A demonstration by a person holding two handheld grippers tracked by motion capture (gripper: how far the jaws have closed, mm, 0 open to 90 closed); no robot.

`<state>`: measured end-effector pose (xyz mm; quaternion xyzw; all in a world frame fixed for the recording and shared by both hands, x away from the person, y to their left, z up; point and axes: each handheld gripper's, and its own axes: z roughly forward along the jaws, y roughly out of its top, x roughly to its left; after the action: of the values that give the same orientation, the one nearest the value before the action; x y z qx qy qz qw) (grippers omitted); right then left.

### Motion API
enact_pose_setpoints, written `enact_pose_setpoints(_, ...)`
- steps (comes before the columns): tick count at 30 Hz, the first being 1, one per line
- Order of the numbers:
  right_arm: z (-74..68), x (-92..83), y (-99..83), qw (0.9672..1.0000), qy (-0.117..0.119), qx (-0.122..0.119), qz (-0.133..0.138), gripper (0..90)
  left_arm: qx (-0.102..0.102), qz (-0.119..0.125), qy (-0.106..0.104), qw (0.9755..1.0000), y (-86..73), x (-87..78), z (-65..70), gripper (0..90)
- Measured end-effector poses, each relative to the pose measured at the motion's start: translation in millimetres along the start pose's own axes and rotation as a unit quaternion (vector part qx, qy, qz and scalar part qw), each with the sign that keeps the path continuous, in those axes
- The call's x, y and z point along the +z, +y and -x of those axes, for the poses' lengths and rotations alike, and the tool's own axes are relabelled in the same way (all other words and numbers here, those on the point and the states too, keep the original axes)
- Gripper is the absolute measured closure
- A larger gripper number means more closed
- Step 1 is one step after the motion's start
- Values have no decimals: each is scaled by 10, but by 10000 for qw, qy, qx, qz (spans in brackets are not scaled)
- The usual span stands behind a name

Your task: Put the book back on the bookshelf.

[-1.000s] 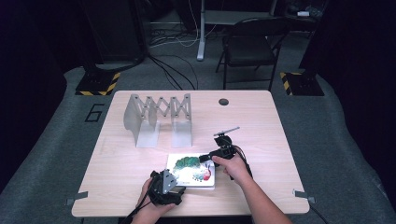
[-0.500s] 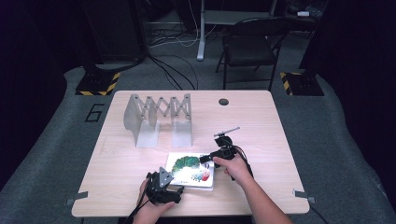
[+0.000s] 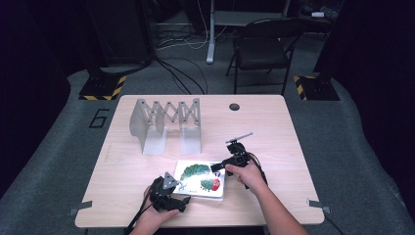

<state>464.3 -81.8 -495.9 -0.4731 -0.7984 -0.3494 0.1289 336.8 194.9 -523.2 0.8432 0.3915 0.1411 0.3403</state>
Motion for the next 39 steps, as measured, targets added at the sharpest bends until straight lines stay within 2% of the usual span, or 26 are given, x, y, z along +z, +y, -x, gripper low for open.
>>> enact_pose_setpoints(4, 16, -7, 1, 10000, 41, -35, -19, 439, -85, -83, -194, 9997, 16, -42, -70, 130)
enact_pose_setpoints(6, 22, -6, 3, 10000, 57, -61, 4, 441, -197, -89, -239, 9995, 19, -50, -74, 144)
enact_pose_setpoints(10, 23, -7, -3, 10000, 60, -17, -28, 442, -186, -172, -333, 9991, 31, -75, -117, 165)
enact_pose_setpoints(15, 26, -6, -4, 10000, 61, -31, -27, 442, -340, -236, -470, 9980, 36, -104, -154, 208)
enact_pose_setpoints(16, 25, -6, -4, 10000, 61, -29, -29, 442, -320, -281, -515, 9978, 39, -114, -168, 215)
enact_pose_setpoints(21, 27, -5, -3, 10000, 63, -37, -27, 442, -462, -186, -616, 9969, 70, -169, -203, 226)
enact_pose_setpoints(24, 26, -5, -3, 10000, 62, -34, -31, 442, -559, -78, -604, 9966, 92, -210, -257, 226)
enact_pose_setpoints(26, 27, -4, -3, 10000, 60, -34, -31, 442, -603, -30, -508, 9969, 104, -180, -282, 226)
enact_pose_setpoints(30, 26, -5, -6, 9999, 39, -100, -8, 442, -579, -26, -542, 9968, 120, -121, -330, 222)
enact_pose_setpoints(32, 20, -7, -7, 10000, 28, -90, -30, 442, -675, 31, -504, 9964, 113, -104, -348, 220)
enact_pose_setpoints(37, 16, -5, -7, 9999, -3, -132, -32, 442, -772, 89, -565, 9954, 97, -65, -351, 204)
enact_pose_setpoints(39, 15, -5, -7, 9997, -27, -239, -11, 444, -692, 14, -657, 9954, 98, -48, -343, 197)
